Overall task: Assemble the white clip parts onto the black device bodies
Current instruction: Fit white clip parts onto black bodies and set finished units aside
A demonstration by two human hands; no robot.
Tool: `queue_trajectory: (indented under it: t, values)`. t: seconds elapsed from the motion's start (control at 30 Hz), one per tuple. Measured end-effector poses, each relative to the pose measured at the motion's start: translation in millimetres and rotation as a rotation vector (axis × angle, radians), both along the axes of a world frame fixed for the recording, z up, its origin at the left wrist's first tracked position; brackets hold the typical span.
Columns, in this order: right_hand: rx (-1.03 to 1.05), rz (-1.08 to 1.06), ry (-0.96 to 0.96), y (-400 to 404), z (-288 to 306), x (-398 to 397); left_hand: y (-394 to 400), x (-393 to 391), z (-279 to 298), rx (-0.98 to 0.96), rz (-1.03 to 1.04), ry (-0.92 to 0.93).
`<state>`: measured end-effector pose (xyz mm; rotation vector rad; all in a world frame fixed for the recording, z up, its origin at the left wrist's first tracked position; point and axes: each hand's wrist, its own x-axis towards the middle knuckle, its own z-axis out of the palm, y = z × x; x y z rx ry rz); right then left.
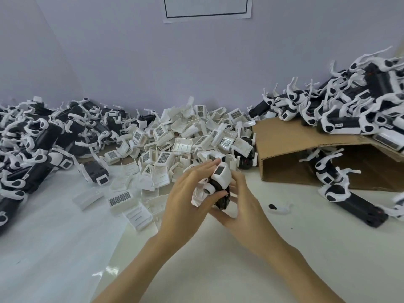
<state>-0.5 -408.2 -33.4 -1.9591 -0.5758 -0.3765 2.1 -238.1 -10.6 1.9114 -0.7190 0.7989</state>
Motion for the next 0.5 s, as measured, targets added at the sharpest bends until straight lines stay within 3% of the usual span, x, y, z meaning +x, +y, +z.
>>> queue_trajectory:
  t: [0.13,0.3,0.43,0.5]
  values:
    - [0.047,0.008,-0.05,-2,3,0,4,7,-2,0.223,0.181,-0.33]
    - [-0.029,-0.018,-0.094,-8,8,-2,11,10,3,0.274,0.264,-0.388]
    - [0.131,-0.099,-0.093,-9,16,-5,12,5,10,-0.053,0.35,0.026]
    - [0.251,-0.168,-0.073,-9,21,-6,13,5,11,-0.154,0.268,0.189]
